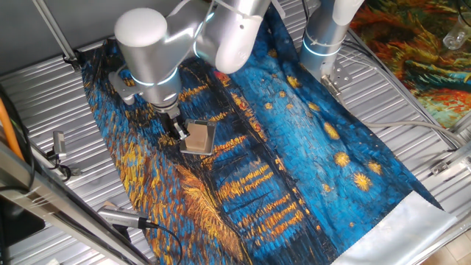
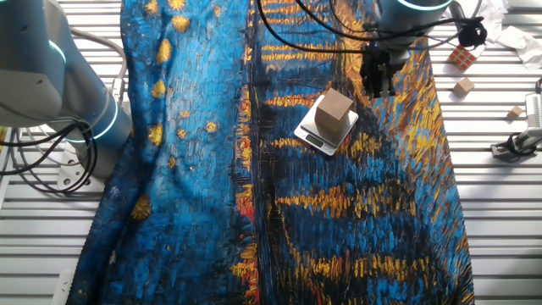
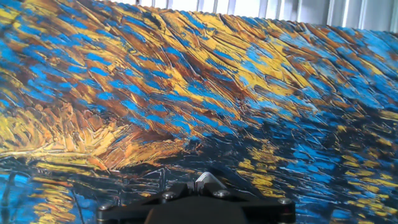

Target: Remove the object from the scale

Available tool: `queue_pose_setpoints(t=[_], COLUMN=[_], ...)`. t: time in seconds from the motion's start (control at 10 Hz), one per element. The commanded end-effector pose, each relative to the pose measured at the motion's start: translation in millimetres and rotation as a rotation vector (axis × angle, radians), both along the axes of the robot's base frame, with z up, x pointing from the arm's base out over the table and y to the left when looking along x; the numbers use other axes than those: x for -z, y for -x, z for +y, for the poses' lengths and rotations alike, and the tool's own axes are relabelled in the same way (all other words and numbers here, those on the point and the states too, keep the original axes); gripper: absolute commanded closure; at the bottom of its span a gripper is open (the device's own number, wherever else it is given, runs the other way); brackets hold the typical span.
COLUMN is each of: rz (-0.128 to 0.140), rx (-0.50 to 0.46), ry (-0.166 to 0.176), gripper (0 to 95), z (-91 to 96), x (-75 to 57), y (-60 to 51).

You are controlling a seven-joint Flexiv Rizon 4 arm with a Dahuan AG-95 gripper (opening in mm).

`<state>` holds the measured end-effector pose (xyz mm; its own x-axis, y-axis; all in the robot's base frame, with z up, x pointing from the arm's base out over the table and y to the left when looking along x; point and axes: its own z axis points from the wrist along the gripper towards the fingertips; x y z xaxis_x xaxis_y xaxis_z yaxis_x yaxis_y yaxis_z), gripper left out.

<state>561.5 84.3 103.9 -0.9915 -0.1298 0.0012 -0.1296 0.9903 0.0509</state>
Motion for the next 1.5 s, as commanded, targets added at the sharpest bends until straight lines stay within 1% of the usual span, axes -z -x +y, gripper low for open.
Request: queue_pose_setpoints(t=[0.1,0.2,0.3,0.4,0.5,0.6,0.8,1.0,1.2,1.3,1.4,1.5], rz=[0.015,0.038,0.070,0.103,0.121,0.154,0.171,0.172,0.171,0.172,0.172,0.174], rx=[0.010,0.026,0.040,0.042,0.040,0.039,0.032,0.030,0.026,0.023,0.032,0.032], ry=[-0.005,-0.002,0.004,0.037,0.036,0.037,0.036,0.038,0.031,0.020,0.030,0.036], gripper=[95.0,95.0,95.0,95.0,95.0,95.0,95.0,95.0,95.0,95.0,95.0,95.0], z=[-0.1,-0.1,-0.1,-0.1,-0.1,-0.1,-0.1,-0.1,0.0,1.9,4.0,4.6], x=[-0.1,-0.1,-0.1,-0.1,-0.1,-0.1,-0.1,-0.1,-0.4,-6.9,-12.5,-14.0], y=[0.2,0.2,0.2,0.2,0.2,0.2,0.2,0.2,0.5,6.4,11.6,14.0])
